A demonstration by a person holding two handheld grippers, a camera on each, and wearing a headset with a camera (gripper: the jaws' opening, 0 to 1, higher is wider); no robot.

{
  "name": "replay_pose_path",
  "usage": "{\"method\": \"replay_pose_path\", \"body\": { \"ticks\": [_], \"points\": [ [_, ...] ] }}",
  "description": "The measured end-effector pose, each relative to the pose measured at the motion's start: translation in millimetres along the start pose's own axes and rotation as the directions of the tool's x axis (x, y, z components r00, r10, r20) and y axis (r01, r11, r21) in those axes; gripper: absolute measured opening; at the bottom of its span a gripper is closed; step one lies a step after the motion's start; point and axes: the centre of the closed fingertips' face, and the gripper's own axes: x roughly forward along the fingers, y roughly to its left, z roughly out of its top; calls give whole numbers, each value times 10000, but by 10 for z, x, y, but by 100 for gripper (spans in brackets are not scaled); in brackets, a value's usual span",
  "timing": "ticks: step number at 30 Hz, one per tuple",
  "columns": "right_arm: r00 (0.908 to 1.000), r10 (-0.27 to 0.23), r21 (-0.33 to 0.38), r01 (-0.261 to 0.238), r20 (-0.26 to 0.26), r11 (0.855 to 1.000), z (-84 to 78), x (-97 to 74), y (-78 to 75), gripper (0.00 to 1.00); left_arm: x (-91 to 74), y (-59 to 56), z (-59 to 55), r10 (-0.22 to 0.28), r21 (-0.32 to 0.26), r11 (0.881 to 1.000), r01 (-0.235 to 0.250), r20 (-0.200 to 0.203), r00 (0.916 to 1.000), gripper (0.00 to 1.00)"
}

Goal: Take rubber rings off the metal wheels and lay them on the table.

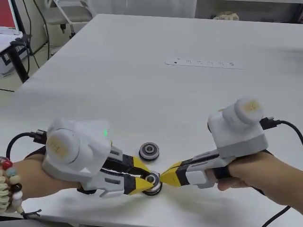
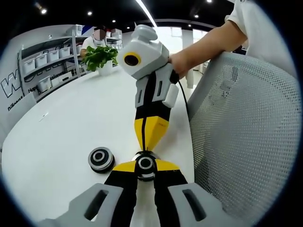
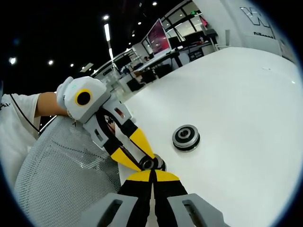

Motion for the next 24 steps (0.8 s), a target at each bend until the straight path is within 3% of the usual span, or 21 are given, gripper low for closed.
{"method": "replay_pose_path", "body": {
  "ticks": [24],
  "points": [
    [9998, 171, -94, -169, 116, 9998, 38, 18, 45, 0, 2, -4, -4, 1, 10, 10000, -1, 48, 10000, 7]
  ]
}}
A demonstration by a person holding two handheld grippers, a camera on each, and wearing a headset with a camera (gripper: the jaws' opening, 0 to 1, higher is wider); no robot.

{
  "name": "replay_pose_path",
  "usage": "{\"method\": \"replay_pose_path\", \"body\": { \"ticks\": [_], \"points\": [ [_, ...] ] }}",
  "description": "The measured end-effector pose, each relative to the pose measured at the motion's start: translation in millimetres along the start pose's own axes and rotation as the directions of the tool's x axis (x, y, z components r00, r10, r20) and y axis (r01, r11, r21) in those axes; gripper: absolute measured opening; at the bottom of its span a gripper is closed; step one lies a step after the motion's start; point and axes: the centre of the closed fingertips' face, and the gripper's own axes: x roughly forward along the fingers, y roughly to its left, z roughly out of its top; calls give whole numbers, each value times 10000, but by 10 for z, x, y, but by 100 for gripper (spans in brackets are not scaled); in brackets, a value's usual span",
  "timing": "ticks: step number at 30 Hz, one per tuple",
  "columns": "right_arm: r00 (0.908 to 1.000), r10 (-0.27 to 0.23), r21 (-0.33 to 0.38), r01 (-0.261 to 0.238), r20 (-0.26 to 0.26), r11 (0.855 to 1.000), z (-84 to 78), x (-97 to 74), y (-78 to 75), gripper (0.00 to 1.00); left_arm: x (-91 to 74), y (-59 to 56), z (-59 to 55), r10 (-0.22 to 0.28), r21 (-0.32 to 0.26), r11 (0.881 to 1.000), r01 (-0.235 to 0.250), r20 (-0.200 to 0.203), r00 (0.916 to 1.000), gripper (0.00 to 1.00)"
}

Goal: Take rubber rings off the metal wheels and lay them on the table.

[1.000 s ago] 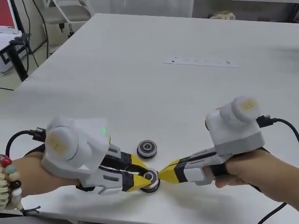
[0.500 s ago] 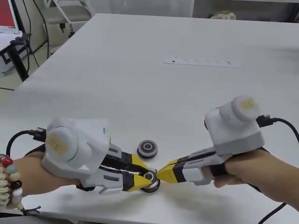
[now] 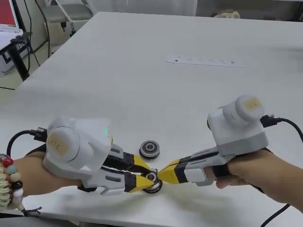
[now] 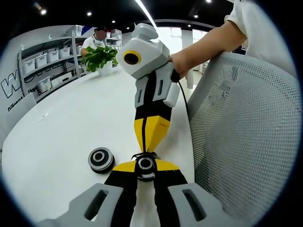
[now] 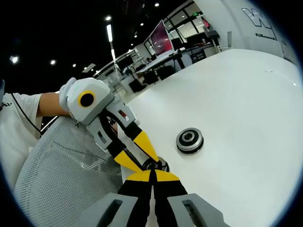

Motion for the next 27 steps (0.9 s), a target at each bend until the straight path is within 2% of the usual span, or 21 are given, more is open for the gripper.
{"method": "replay_pose_path", "body": {
  "ticks": [15, 16, 17, 18, 20, 23, 27],
  "points": [
    [9997, 228, 43, -228, 88, 9997, 26, 15, 51, 0, 0, -1, 2, 7, -38, 10000, -7, 9, 10000, 7],
    [9988, 419, 50, -420, 264, 9991, 59, 18, 87, 0, -1, -1, 2, 8, -42, 10000, -8, 11, 10000, 7],
    [9946, 731, 267, -753, 740, 9968, 148, 19, 152, 0, 0, 0, 3, 16, -41, 10000, -16, 13, 10000, 7],
    [9928, 730, 291, -761, 947, 9967, 189, 13, 148, 0, 0, 0, 3, 14, -43, 10000, -14, 11, 10000, 7],
    [9987, 244, -403, -226, 448, 9989, 165, -11, 46, 0, 1, 12, 4, 84, -80, 9999, -84, 14, 10000, 7],
    [9984, 400, 50, -402, 395, 9992, 107, 18, 78, 0, 3, 9, 7, 87, -99, 9999, -86, 18, 10000, 7],
    [9999, 119, -89, -118, 89, 9999, 51, 27, 25, 0, 1, 11, 5, 165, -235, 9996, -164, 10, 9999, 7]
  ]
}}
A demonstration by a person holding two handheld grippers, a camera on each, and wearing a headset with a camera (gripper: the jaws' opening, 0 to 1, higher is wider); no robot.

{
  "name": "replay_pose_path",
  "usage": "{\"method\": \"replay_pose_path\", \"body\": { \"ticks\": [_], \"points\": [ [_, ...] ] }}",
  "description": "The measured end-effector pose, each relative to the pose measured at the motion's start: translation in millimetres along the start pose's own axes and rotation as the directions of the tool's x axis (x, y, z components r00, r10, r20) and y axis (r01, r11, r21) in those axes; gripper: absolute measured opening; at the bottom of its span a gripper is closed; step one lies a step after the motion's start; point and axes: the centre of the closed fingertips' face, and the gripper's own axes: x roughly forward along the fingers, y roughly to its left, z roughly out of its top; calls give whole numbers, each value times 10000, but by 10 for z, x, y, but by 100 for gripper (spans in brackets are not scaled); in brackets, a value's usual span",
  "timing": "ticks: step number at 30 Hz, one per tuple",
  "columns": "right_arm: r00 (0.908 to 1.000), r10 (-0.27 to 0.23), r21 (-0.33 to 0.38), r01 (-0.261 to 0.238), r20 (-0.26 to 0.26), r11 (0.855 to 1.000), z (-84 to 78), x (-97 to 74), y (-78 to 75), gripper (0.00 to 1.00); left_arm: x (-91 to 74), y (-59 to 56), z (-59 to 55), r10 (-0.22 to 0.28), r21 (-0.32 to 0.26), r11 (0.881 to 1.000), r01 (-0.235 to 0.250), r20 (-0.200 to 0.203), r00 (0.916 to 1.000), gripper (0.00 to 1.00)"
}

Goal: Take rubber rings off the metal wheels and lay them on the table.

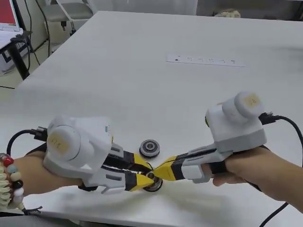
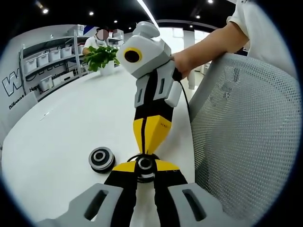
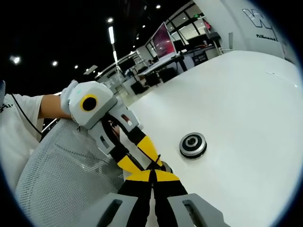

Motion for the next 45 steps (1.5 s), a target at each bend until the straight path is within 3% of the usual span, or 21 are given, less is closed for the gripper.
{"method": "replay_pose_path", "body": {
  "ticks": [8, 14, 18, 21, 26, 34, 39, 45],
  "points": [
    [9997, -152, 131, 154, -176, 9998, -36, 3, -23, 0, -10, 0, 4, -40, 38, 10000, 41, -289, 9996, 8],
    [9998, -158, 310, 162, -142, 9994, -31, -6, -34, 0, -66, -45, 102, -490, -190, 9986, 490, 18, 9988, 13],
    [9997, -225, 384, 228, -75, 9990, -19, -30, -49, 0, -106, -40, 189, -500, -122, 9987, 502, 209, 9985, 23],
    [9996, -286, 466, 288, -49, 9985, -15, -54, -66, 0, -166, -16, 352, -447, -391, 9981, 479, 805, 9958, 35],
    [9991, -401, 543, 394, 121, 9977, 21, -94, -63, 0, -267, -46, 465, -497, -235, 9984, 520, 906, 9947, 58],
    [9982, -541, 651, 523, 271, 9965, 56, -185, -74, 0, -497, -22, 508, -338, 125, 9994, 330, 661, 9972, 76],
    [9970, -627, 669, 597, 443, 9960, 101, -250, -108, 0, -690, -4, 481, -204, 19, 9998, 203, 493, 9986, 81],
    [9950, -749, 743, 700, 667, 9948, 147, -312, -138, 0, -930, 67, 458, 465, -344, 9984, -438, 833, 9954, 90]
  ]
}}
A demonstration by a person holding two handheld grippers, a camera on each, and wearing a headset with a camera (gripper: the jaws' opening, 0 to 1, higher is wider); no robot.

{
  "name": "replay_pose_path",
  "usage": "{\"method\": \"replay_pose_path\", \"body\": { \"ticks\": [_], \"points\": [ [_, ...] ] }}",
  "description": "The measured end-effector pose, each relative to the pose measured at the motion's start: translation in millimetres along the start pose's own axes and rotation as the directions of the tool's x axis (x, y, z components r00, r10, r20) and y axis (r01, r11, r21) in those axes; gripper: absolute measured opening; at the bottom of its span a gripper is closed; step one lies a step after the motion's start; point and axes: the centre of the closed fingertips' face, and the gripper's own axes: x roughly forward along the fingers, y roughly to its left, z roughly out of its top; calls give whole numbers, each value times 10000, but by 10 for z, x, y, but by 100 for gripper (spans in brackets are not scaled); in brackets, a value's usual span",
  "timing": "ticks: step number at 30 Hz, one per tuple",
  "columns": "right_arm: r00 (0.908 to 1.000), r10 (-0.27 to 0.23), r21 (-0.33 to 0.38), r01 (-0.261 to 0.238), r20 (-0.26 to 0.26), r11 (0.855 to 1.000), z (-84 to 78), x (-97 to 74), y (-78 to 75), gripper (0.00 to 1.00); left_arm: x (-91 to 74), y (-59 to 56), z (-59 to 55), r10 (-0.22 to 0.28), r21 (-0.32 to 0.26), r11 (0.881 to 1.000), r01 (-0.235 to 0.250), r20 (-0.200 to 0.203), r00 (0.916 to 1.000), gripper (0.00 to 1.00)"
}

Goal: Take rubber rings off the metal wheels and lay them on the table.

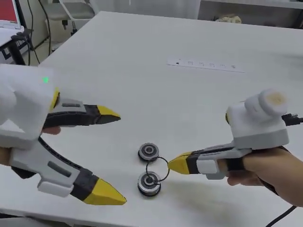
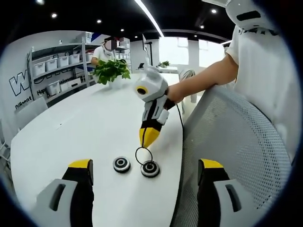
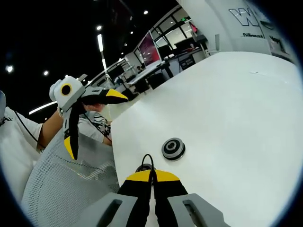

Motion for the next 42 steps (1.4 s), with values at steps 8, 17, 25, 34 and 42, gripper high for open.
{"method": "replay_pose_path", "body": {
  "ticks": [8, 17, 25, 34, 42],
  "points": [
    [9988, -48, 35, 46, 497, 10000, 124, -79, 22, 0, -214, 42, -80, 924, -592, 9941, -903, 332, 9952, 93],
    [9963, 1, 28, -3, 864, 10000, 229, -81, 95, 0, -291, 7, -356, 1415, -1146, 9834, -1408, -18, 9899, 93],
    [9948, 167, -196, -148, 1001, 9997, 331, -24, 228, 0, -358, 19, -477, 1783, -1590, 9715, -1755, 32, 9840, 94],
    [9940, 187, -308, -154, 1080, 9994, 391, 178, 362, 0, -357, -18, -528, 1778, -1757, 9689, -1741, 51, 9841, 95],
    [9964, 334, -308, -311, 776, 9990, 291, 443, 455, 0, -345, -40, -541, 1761, -1921, 9665, -1701, 143, 9843, 94]
  ]
}}
